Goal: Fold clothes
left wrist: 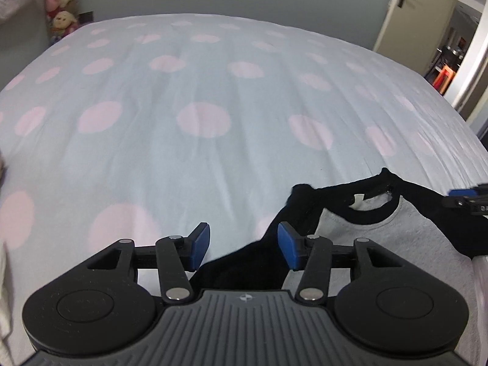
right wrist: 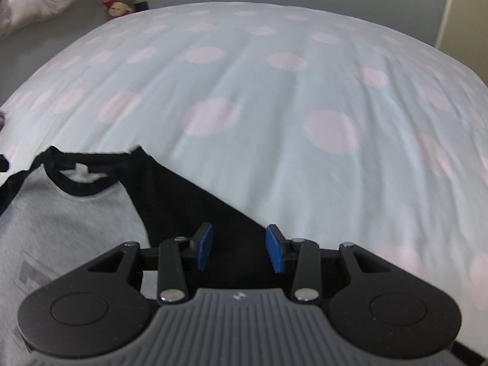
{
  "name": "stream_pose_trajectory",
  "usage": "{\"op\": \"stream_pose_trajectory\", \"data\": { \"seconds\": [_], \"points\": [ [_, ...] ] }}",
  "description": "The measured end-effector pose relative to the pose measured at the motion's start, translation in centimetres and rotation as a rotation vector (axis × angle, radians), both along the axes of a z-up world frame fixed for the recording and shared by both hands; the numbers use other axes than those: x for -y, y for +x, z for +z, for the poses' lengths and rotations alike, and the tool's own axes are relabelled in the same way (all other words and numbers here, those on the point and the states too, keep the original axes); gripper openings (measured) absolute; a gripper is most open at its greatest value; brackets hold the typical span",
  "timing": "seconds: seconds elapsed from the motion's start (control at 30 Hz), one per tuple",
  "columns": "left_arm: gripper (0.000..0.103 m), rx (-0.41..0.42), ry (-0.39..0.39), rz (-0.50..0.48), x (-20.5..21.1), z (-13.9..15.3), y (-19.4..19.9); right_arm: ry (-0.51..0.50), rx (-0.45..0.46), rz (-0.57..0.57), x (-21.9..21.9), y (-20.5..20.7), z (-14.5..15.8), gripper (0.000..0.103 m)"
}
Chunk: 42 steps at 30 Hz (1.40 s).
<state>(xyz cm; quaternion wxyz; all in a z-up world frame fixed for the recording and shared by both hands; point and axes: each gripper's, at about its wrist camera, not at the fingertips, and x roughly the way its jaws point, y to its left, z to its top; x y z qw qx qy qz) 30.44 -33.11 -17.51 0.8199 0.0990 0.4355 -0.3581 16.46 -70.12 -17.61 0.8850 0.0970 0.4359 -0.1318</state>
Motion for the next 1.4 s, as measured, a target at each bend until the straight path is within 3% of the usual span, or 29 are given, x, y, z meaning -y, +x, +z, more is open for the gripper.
{"op": "stream_pose_trajectory", "data": {
  "seconds": [0.13, 0.33, 0.37, 0.43, 0.47, 0.5, 0.6, 0.73, 0.8, 0.93, 1.03, 1.07, 1.13, 1.2, 1.4],
  "points": [
    [0.047, -0.026, -0.011, -0.042, 2.1, -1.8, -0.1, 0.011, 0.024, 0.029, -0.8, 2.7, -0.8, 0.043],
    [0.047, 0.017, -0.021, -0.051, 3.4, -3.6, -1.1, -0.015, 0.044, 0.055, -1.6, 5.2, -2.2, 0.046],
    [0.043, 0.02, -0.032, -0.051, 3.4, -3.6, -1.2, -0.021, 0.044, 0.057, -1.7, 5.4, -2.3, 0.045],
    [0.025, 0.02, -0.056, -0.053, 3.2, -3.4, -1.5, -0.028, 0.044, 0.085, -2.1, 5.4, -2.2, 0.035],
    [0.012, 0.023, -0.063, -0.062, 3.2, -3.3, -1.7, -0.031, 0.044, 0.102, -2.4, 5.4, -2.1, 0.012],
    [0.007, 0.027, -0.067, -0.074, 3.3, -3.2, -2.0, -0.032, 0.042, 0.123, -2.8, 5.3, -2.0, 0.003],
    [0.003, 0.069, -0.056, -0.081, 3.5, -2.8, -2.6, -0.088, 0.045, 0.165, -4.0, 4.5, -1.6, 0.003],
    [0.003, 0.174, -0.072, -0.056, 3.2, -1.2, -3.1, -0.179, 0.11, 0.104, -4.3, 3.8, -0.1, 0.002],
    [0.003, 0.175, -0.058, -0.054, 3.5, -1.1, -2.7, -0.186, 0.12, 0.081, -3.9, 3.8, 0.3, 0.002],
    [0.003, 0.156, 0.032, -0.082, 5.0, -2.6, -2.3, -0.19, 0.067, 0.089, -3.8, 4.9, -0.8, 0.002],
    [0.005, 0.144, 0.05, -0.082, 5.1, -3.4, -2.2, -0.134, 0.001, 0.09, -3.5, 5.8, -2.1, 0.003],
    [0.01, 0.154, 0.061, -0.083, 5.0, -3.2, -2.4, -0.118, -0.003, 0.086, -3.4, 5.8, -2.2, 0.004],
    [0.02, 0.176, 0.09, -0.087, 4.6, -2.8, -2.8, -0.101, -0.008, 0.084, -3.2, 5.6, -1.9, 0.01],
    [0.029, 0.169, 0.1, -0.095, 3.6, -1.9, -3.4, -0.104, -0.01, 0.079, -3.2, 5.0, -1.2, 0.033],
    [0.03, 0.053, 0.126, -0.092, -1.8, 1.1, -6.7, -0.071, -0.015, 0.07, -4.5, 0.2, 1.6, 0.034]
  ]
}}
